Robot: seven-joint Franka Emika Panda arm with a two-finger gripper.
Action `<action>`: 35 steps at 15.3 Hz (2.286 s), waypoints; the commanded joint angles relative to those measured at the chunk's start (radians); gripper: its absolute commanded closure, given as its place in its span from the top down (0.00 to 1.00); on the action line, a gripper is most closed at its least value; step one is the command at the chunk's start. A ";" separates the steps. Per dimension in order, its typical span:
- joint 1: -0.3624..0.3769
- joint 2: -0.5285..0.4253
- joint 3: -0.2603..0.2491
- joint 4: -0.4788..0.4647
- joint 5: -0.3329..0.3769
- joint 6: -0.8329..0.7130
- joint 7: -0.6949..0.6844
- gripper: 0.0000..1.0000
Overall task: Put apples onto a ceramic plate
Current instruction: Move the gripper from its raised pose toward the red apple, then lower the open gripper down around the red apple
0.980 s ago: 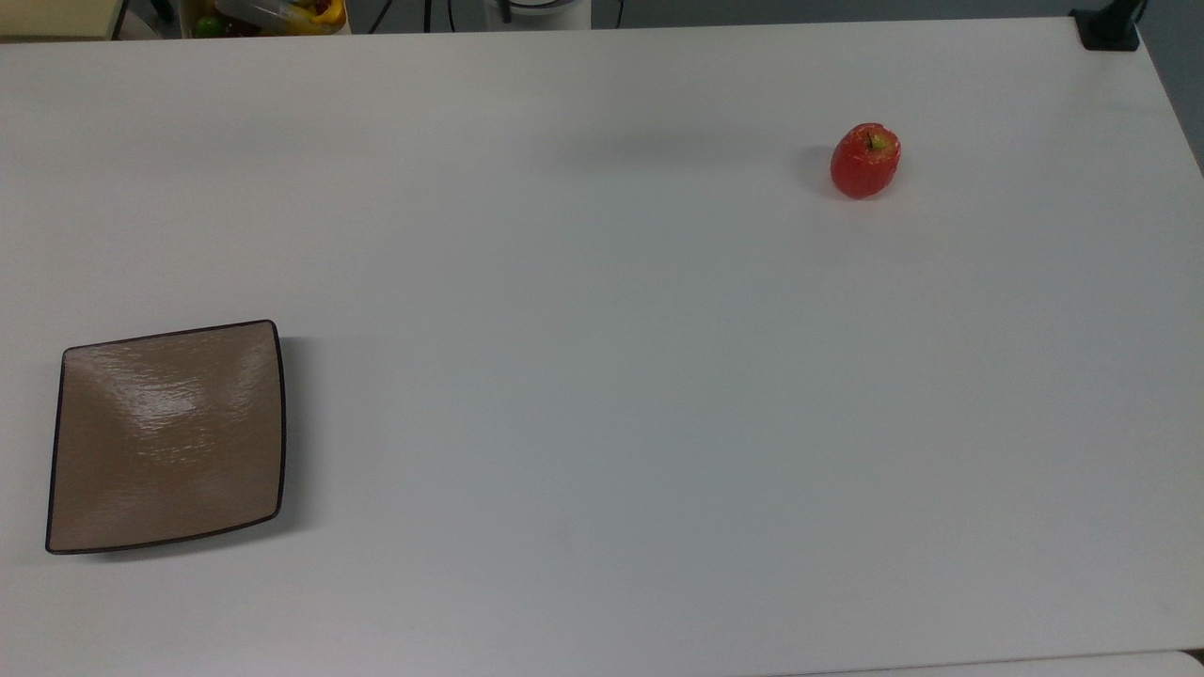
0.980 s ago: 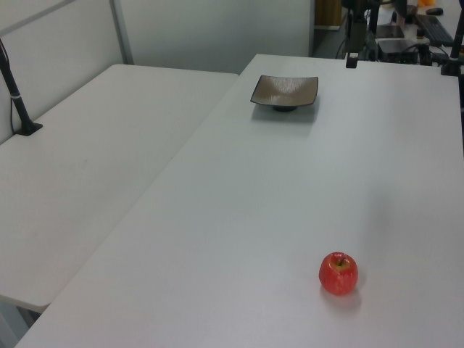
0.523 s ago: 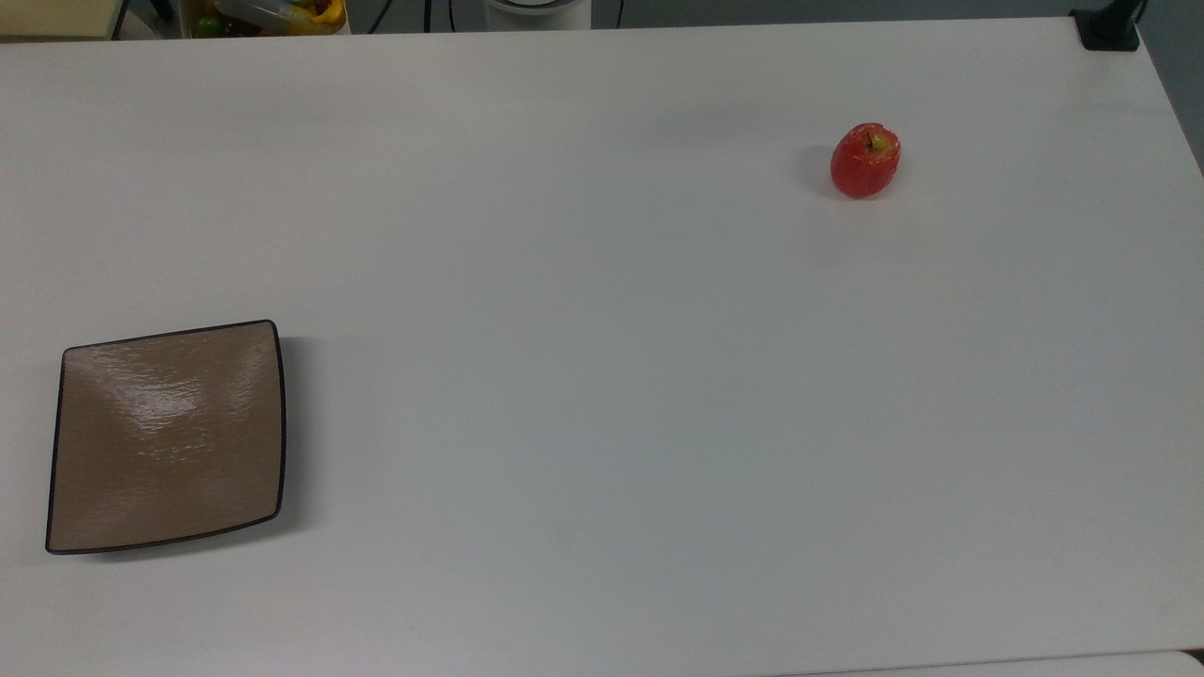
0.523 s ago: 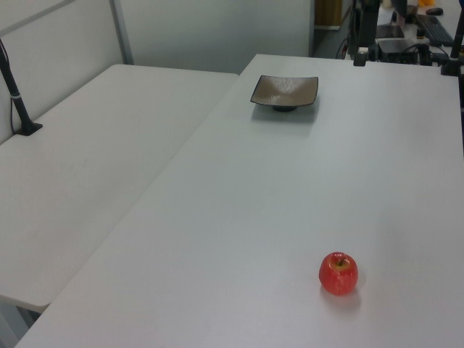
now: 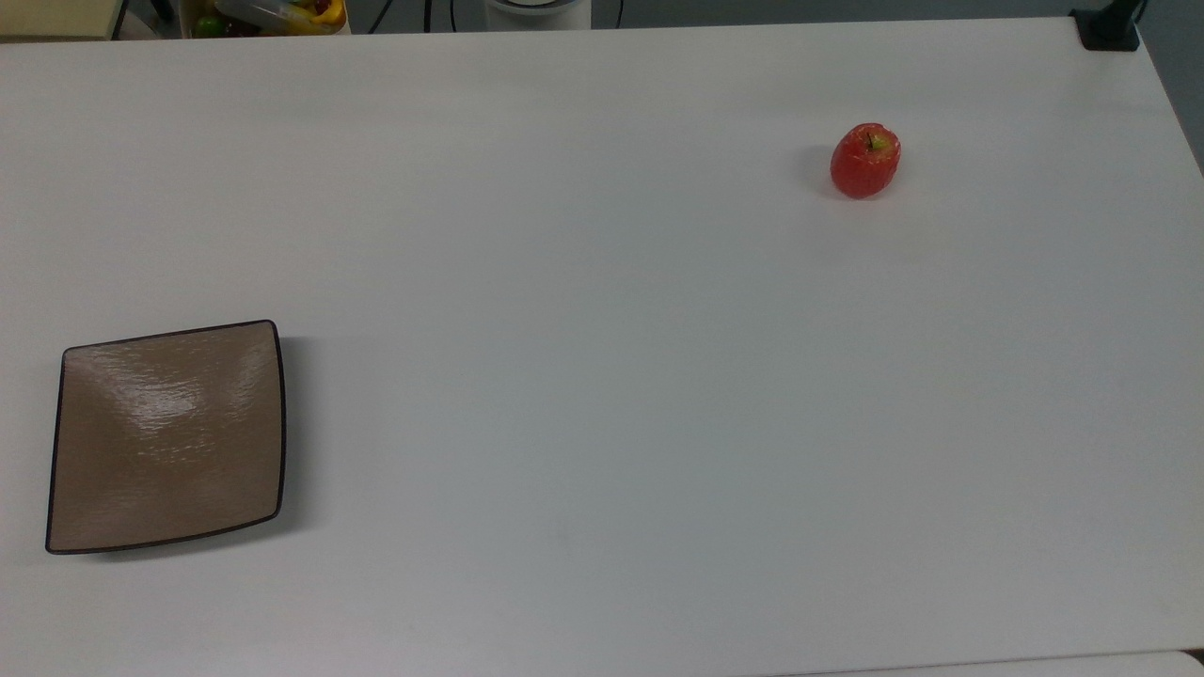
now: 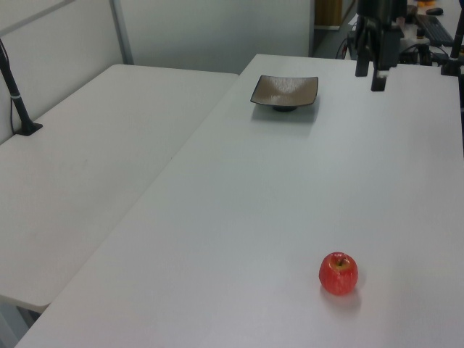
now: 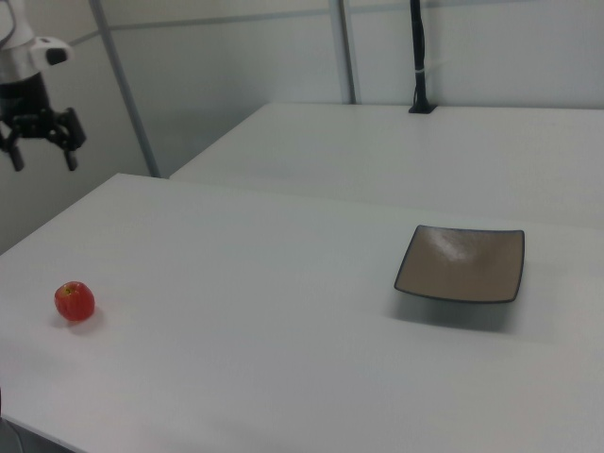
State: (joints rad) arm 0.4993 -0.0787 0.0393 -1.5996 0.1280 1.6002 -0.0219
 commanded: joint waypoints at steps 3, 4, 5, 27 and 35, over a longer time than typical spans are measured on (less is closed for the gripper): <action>0.005 0.048 0.132 -0.068 0.009 0.096 0.014 1.00; 0.002 0.051 0.151 -0.100 0.009 0.134 0.016 1.00; 0.002 0.051 0.155 -0.132 0.009 0.170 0.014 1.00; 0.038 0.367 0.221 -0.313 -0.174 0.650 0.017 1.00; 0.056 0.430 0.223 -0.345 -0.341 0.744 0.168 1.00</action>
State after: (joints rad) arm 0.5438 0.3401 0.2629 -1.9242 -0.1450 2.2982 0.0819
